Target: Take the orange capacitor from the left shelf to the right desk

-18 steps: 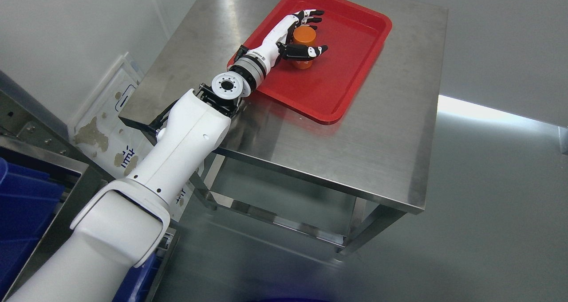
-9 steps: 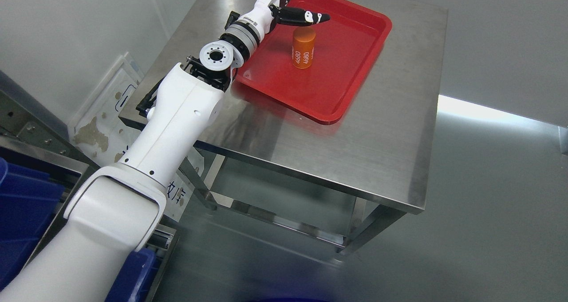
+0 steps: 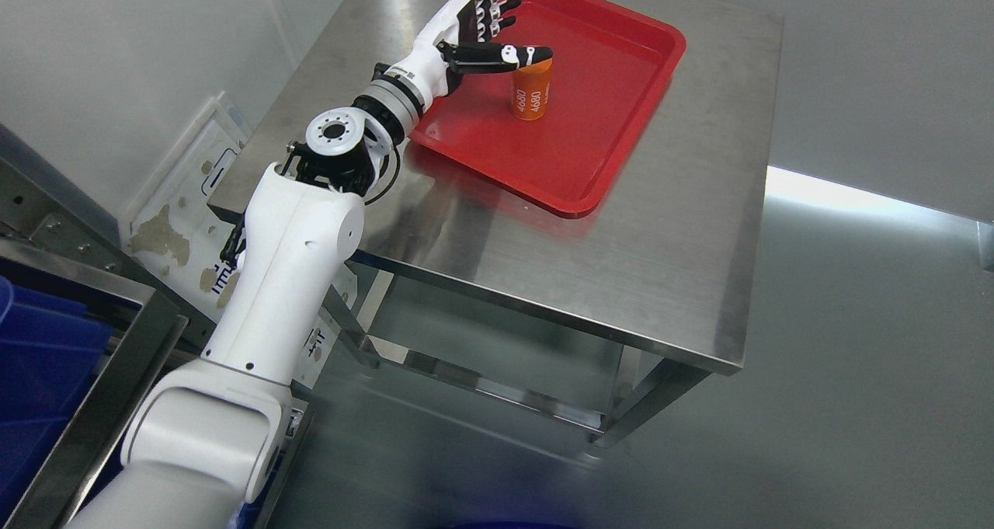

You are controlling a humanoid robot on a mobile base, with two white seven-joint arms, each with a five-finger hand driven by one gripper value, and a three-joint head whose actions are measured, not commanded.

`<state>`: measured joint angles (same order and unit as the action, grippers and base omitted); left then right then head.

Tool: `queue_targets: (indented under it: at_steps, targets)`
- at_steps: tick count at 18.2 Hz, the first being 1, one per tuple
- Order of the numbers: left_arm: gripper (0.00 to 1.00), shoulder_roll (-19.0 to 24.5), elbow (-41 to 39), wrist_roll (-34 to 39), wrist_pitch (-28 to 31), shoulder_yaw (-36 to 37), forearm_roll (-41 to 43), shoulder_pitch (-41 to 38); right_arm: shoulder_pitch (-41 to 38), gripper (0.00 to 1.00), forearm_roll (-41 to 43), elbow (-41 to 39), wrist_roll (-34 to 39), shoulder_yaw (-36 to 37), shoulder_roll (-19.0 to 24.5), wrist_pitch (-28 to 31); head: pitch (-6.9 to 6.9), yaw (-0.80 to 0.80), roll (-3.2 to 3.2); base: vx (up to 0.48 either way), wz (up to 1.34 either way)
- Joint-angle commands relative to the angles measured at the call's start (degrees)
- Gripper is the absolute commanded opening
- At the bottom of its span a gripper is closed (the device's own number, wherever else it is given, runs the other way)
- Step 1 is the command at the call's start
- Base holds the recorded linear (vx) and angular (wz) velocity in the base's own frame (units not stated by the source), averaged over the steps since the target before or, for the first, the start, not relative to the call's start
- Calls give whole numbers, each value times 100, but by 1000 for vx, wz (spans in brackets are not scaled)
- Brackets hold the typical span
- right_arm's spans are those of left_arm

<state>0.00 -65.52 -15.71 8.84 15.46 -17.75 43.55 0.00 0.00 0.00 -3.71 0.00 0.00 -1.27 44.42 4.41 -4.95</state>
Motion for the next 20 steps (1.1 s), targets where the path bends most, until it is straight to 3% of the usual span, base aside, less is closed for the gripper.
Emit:
queue_targets:
  at_steps: [1,5,10,14,20]
  targets:
    - [100,100,-2823,-20,135,-1747,0,-1276,-132,100,-35,-100,2,62,-100,-5,0,0,0,0,0]
    - [100,100,-3318,-3,135,-1765,0,-2033,-124,100,-35,-100,2,62,-100,-5,0,0,0,0,0]
    - [100,100,-3318,67,-32,-1766,0,-2113,-132,100,-35,-100,2,62,-100,-5,0,0,0,0,0]
    - [100,100,-3318,700,-5,-1257,26,-2437,-132,100,-35,-100,2,62,-100,-5,0,0,0,0,0]
    - [100,100,-3318,709,-93,-1238,96,-2509,-132,100,-35,-100,2,62,-100,-5,0,0,0,0,0]
